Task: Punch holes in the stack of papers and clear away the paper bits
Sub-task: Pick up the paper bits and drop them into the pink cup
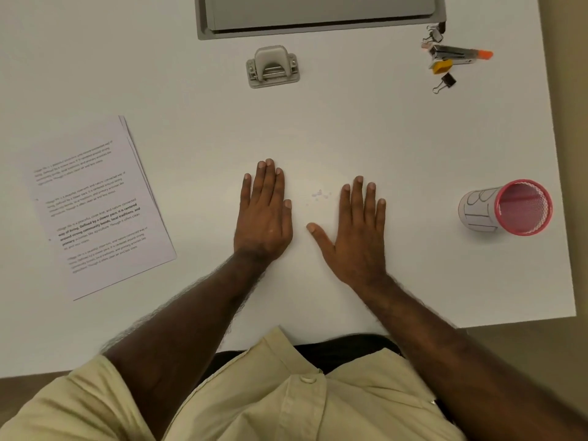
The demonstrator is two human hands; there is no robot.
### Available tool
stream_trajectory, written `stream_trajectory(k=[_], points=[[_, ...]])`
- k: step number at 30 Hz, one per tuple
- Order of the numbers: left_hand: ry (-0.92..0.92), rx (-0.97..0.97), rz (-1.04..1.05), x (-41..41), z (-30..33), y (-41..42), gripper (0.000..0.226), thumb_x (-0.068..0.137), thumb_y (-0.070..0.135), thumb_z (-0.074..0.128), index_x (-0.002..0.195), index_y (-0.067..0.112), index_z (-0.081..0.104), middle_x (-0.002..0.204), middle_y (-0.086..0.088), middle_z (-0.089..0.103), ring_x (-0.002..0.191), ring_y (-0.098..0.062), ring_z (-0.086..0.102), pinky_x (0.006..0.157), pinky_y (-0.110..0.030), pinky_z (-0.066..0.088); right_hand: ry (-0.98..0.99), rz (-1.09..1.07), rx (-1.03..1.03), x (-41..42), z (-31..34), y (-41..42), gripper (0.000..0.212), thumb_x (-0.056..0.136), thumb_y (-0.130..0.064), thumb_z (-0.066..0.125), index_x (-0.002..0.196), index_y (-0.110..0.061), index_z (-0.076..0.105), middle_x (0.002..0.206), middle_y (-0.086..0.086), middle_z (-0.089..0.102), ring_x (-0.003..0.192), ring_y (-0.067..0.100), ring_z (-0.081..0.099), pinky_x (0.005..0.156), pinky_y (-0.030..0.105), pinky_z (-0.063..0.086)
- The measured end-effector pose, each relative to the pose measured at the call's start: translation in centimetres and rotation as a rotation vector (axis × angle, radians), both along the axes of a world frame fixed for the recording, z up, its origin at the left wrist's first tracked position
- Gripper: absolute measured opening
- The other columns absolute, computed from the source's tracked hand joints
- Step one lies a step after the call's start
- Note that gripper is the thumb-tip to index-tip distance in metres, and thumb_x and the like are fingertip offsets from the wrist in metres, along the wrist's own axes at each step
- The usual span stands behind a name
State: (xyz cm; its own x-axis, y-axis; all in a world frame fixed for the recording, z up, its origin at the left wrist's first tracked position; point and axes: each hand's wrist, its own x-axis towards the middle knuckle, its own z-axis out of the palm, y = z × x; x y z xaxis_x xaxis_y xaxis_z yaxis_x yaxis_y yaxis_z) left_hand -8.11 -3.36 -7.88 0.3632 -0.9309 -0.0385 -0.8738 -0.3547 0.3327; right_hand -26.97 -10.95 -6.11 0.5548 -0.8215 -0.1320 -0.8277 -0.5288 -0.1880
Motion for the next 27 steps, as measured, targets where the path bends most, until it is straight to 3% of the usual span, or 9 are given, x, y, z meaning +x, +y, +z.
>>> stream_trajectory(k=[6, 14, 19, 27], points=[[-0.007, 0.022, -0.035, 0.4, -0.1, -0.1, 0.070, 0.111, 0.040, 0.028, 0.170, 0.006, 0.010, 0.180, -0.013, 0.004, 0.167, -0.027, -0.001, 0.136, -0.052, 0.007, 0.043, 0.054, -0.093, 0.3, -1.5, 0.6, 0.106, 0.097, -0.086, 0.024, 0.169, -0.009, 0.012, 0.178, 0.016, 0.001, 0.166, 0.037, 0.000, 0.128, 0.069, 0.008], [-0.003, 0.050, -0.104, 1.3, 0.1, 0.5, 0.070, 0.112, 0.042, 0.026, 0.171, 0.008, 0.007, 0.180, -0.010, 0.001, 0.167, -0.025, -0.004, 0.136, -0.049, 0.007, 0.019, 0.120, -0.140, 1.8, -2.8, 0.9, 0.103, 0.097, -0.086, 0.025, 0.170, -0.015, 0.012, 0.178, 0.015, 0.001, 0.166, 0.037, 0.001, 0.126, 0.073, 0.008], [0.005, 0.036, -0.105, 1.3, 0.1, 0.5, 0.071, 0.112, 0.046, 0.018, 0.171, 0.008, 0.007, 0.180, -0.010, 0.001, 0.167, -0.025, -0.003, 0.136, -0.050, 0.007, -0.014, 0.118, -0.173, 1.7, -3.2, 0.8, 0.103, 0.096, -0.087, 0.029, 0.171, -0.019, 0.010, 0.179, 0.013, 0.003, 0.166, 0.034, 0.003, 0.126, 0.072, 0.009], [0.003, 0.005, -0.094, 1.6, -0.6, 0.5, 0.073, 0.111, 0.047, 0.026, 0.171, 0.011, 0.006, 0.180, -0.009, 0.001, 0.167, -0.023, -0.003, 0.136, -0.049, 0.007, 0.027, 0.034, -0.193, 2.5, -2.4, 1.3, 0.095, 0.099, -0.082, 0.026, 0.170, -0.020, 0.014, 0.179, 0.007, 0.011, 0.166, 0.029, 0.009, 0.130, 0.065, 0.007]])
